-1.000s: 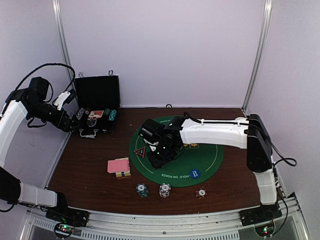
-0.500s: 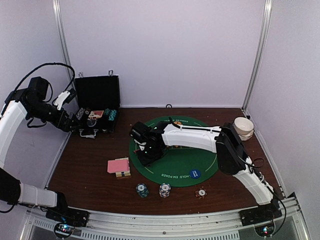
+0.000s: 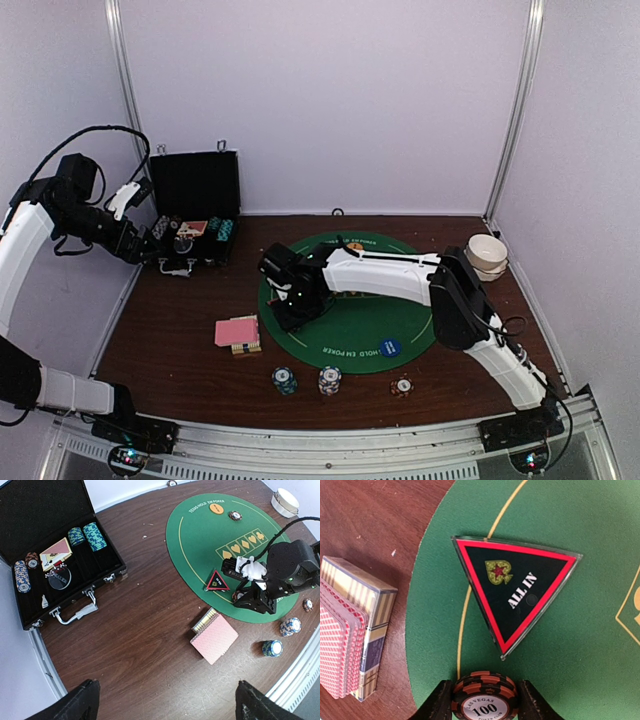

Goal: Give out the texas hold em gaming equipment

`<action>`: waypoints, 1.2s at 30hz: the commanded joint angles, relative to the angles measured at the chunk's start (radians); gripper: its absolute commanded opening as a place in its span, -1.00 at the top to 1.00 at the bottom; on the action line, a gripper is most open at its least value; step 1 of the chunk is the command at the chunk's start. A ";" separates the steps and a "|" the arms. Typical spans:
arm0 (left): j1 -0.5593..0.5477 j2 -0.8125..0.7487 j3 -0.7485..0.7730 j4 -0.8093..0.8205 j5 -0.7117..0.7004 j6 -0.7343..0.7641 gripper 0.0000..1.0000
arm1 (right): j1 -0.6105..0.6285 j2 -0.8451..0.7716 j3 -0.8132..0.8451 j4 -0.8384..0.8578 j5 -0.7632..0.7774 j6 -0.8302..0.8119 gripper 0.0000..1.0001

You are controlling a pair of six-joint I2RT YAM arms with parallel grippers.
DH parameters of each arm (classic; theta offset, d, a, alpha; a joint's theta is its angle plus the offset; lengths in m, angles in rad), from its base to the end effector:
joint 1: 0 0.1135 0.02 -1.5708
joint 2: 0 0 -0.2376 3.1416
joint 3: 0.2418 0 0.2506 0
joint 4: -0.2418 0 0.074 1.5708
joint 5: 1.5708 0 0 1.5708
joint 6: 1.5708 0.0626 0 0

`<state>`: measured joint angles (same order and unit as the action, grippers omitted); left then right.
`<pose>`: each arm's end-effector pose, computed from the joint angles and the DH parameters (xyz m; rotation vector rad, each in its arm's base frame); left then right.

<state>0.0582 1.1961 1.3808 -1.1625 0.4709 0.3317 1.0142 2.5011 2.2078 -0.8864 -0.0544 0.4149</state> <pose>0.2350 -0.0148 0.3307 0.5102 2.3948 -0.4302 0.2680 0.4372 0.1164 -0.8560 2.7188 0.4285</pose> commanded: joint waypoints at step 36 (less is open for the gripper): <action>0.006 -0.001 0.016 -0.010 -0.065 0.031 -0.95 | 0.044 -1.000 -1.230 0.009 0.062 0.211 -0.84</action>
<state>0.0582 1.1965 1.3857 -1.1851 0.3733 0.3546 1.0405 1.5253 1.0225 -0.8978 0.0204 0.5655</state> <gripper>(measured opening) 0.976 0.913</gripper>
